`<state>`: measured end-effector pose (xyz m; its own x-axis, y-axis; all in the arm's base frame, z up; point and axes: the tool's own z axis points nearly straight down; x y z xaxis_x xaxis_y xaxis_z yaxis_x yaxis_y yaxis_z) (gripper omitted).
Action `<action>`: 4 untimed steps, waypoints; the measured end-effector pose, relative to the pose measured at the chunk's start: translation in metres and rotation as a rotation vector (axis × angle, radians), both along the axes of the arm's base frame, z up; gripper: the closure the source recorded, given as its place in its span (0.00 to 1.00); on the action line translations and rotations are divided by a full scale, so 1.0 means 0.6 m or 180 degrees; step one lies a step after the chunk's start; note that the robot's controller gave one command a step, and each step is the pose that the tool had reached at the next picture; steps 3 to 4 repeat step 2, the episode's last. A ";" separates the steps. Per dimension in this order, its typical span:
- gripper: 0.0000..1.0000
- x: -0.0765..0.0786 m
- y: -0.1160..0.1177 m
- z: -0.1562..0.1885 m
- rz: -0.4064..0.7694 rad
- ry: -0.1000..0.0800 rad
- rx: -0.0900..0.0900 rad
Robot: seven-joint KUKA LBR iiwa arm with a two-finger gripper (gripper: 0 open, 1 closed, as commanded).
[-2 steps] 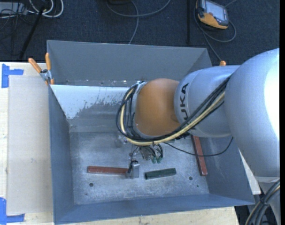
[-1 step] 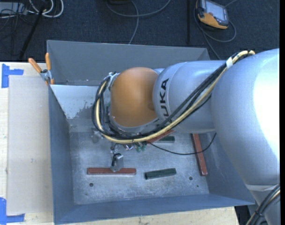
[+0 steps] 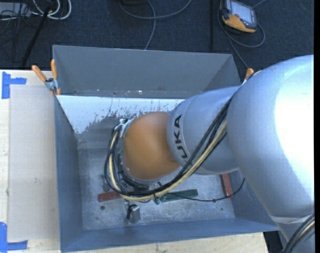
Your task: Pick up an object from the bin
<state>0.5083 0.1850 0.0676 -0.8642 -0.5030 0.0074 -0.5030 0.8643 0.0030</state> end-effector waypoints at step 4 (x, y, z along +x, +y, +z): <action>1.00 0.058 -0.063 0.257 -0.0178 -0.0055 0.0011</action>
Offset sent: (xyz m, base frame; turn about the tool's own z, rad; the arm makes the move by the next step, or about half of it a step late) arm 0.0000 0.0000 0.0000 0.0000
